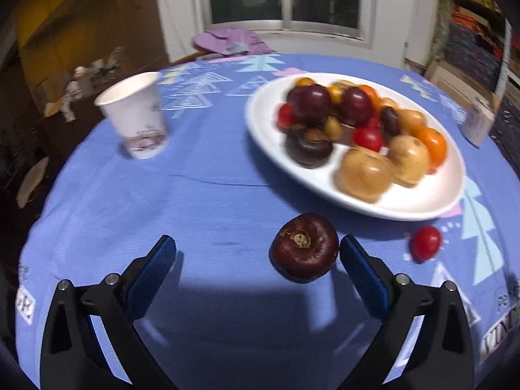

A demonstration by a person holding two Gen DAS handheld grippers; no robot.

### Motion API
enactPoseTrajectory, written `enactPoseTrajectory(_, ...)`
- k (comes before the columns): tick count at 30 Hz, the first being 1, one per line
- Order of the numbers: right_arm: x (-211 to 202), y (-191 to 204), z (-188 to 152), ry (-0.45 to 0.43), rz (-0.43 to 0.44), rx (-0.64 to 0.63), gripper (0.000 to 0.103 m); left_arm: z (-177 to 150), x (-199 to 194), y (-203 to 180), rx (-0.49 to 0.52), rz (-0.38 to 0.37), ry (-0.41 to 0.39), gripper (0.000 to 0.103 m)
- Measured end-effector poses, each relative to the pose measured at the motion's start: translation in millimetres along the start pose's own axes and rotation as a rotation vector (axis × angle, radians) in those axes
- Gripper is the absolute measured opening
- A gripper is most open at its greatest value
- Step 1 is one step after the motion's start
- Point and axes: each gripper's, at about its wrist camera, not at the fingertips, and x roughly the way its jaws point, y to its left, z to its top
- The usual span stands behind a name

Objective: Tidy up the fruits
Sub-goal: 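Withdraw both tools from the plate back toward the last two fruits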

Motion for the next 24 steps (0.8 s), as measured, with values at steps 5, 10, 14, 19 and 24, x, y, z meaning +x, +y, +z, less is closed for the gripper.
enactPoseTrajectory(5,3.1,6.2,-3.5,0.012,0.013,-0.032,0.099,-12.6,-11.7,25.0,-0.048,-0.013,-0.008,0.099)
enactPoseTrajectory(10,11.4,29.8,-14.5,0.025,0.0,-0.177,0.099,-14.1,-16.9,11.8,0.024,-0.031,-0.048,0.099)
enactPoseTrajectory(14,26.3,53.1,-24.1,0.047,-0.016,-0.302,0.09,-13.9,-15.8,9.7,0.028,-0.023,-0.038,0.099)
enactPoseTrajectory(19,57.0,72.3,-25.7,0.116,-0.033,-0.365,0.071,-14.2,-13.5,12.7,0.011,-0.031,-0.02,0.099)
enactPoseTrajectory(24,88.8,86.1,-23.6,0.187,-0.035,-0.363,0.064,-15.1,-9.9,8.5,0.041,-0.037,0.001,0.099)
